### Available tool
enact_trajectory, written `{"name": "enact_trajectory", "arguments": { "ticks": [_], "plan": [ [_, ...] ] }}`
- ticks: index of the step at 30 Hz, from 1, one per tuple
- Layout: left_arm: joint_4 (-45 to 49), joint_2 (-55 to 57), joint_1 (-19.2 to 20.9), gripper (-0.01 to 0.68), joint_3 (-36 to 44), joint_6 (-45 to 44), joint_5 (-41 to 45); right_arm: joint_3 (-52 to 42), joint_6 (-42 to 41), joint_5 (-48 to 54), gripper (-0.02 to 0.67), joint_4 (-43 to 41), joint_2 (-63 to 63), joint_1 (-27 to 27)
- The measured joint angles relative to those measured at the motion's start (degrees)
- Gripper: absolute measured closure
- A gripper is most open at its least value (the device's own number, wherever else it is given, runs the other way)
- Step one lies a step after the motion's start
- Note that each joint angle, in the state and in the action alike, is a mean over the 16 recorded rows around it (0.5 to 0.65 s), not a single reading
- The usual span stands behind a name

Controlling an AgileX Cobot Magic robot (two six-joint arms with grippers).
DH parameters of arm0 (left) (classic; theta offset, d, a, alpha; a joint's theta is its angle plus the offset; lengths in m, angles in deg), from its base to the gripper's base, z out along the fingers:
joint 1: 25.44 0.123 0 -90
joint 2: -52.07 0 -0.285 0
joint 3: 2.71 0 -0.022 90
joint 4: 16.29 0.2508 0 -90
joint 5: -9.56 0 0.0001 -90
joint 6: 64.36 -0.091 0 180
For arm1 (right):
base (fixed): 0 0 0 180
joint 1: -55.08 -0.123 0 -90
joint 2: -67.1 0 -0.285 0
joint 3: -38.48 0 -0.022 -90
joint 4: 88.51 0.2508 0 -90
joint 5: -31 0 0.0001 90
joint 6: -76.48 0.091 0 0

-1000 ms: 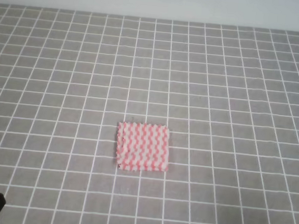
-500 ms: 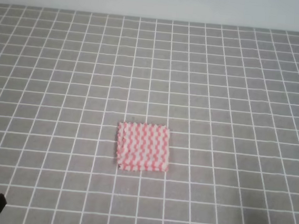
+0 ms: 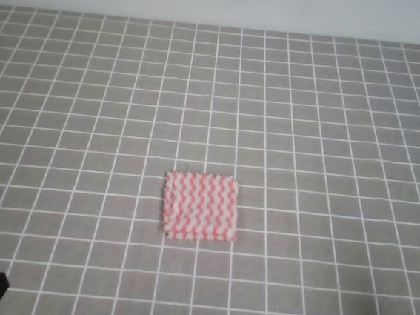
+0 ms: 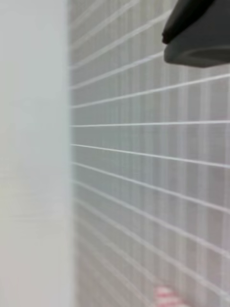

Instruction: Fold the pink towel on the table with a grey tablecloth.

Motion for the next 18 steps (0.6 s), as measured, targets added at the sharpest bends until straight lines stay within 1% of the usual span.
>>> {"name": "enact_trajectory", "arguments": {
  "ticks": [6,16,18],
  "plan": [
    [-0.05,-0.05,0.01,0.675,-0.07,-0.02,0.22,-0.27,6.12,4.63,0.665,-5.93,0.08,-0.02],
    [0.03,-0.04,0.01,0.675,-0.07,-0.04,0.16,-0.41,6.63,6.71,0.665,-6.60,0.08,-0.03],
    [1.43,0.01,0.07,0.675,0.00,0.50,-0.18,-0.41,6.64,6.71,0.665,-6.60,0.08,-0.03]
  ]
}}
